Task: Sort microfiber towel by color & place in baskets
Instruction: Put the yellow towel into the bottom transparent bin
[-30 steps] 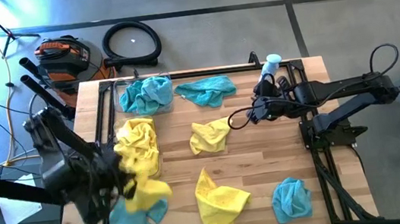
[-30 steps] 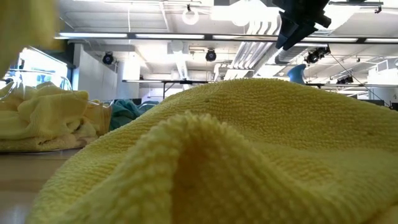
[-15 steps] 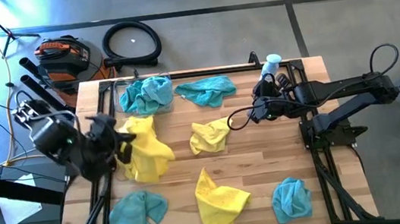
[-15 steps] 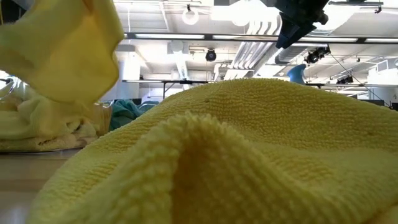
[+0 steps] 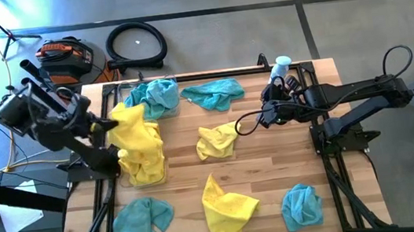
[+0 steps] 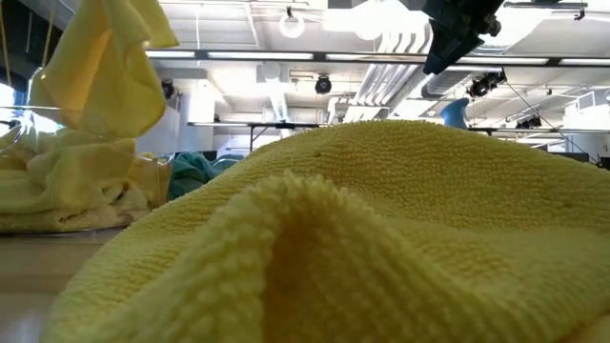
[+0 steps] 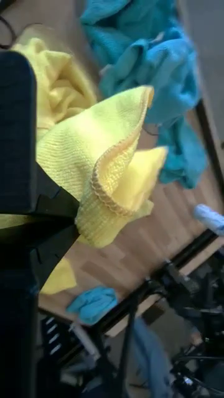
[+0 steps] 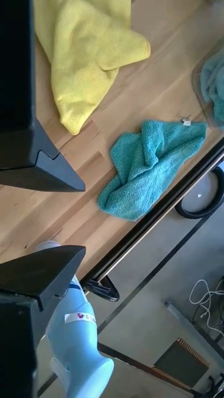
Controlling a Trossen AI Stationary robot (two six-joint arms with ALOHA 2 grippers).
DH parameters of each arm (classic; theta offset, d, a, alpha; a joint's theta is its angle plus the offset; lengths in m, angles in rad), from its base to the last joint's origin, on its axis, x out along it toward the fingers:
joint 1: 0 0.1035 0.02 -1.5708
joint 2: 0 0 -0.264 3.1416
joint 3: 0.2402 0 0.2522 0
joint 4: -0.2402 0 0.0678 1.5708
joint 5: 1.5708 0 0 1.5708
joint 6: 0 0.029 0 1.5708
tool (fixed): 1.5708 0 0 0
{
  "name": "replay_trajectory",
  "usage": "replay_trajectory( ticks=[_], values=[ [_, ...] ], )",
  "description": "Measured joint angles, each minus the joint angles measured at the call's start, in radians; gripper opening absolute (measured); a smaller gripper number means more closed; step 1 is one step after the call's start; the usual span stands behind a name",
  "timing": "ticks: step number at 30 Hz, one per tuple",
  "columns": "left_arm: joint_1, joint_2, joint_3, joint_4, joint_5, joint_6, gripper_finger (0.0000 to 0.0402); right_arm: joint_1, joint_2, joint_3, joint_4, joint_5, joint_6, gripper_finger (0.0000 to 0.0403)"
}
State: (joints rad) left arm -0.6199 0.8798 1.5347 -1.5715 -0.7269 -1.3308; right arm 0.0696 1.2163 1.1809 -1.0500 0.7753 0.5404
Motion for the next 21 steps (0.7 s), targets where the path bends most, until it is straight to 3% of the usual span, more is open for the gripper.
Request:
replay_trajectory(
  ticks=[7,11,14,17,21],
  values=[
    [0.012,-0.024,-0.077,0.003,0.252,-0.082,0.0000,0.000,0.000,0.000,0.000,0.000,-0.003,0.0145],
    [0.012,-0.020,-0.170,0.002,0.375,-0.206,0.0000,0.000,0.000,0.000,0.000,0.000,-0.003,0.0145],
    [0.012,0.005,-0.254,0.000,0.373,-0.277,0.0000,0.000,0.000,0.000,0.000,0.000,-0.003,0.0145],
    [0.012,0.050,-0.347,0.012,0.305,-0.347,0.0000,0.000,0.000,0.000,0.000,0.000,-0.003,0.0145],
    [0.012,0.138,-0.474,0.165,0.272,-0.409,0.0000,0.000,0.000,0.000,0.006,0.000,0.000,0.0145]
  ],
)
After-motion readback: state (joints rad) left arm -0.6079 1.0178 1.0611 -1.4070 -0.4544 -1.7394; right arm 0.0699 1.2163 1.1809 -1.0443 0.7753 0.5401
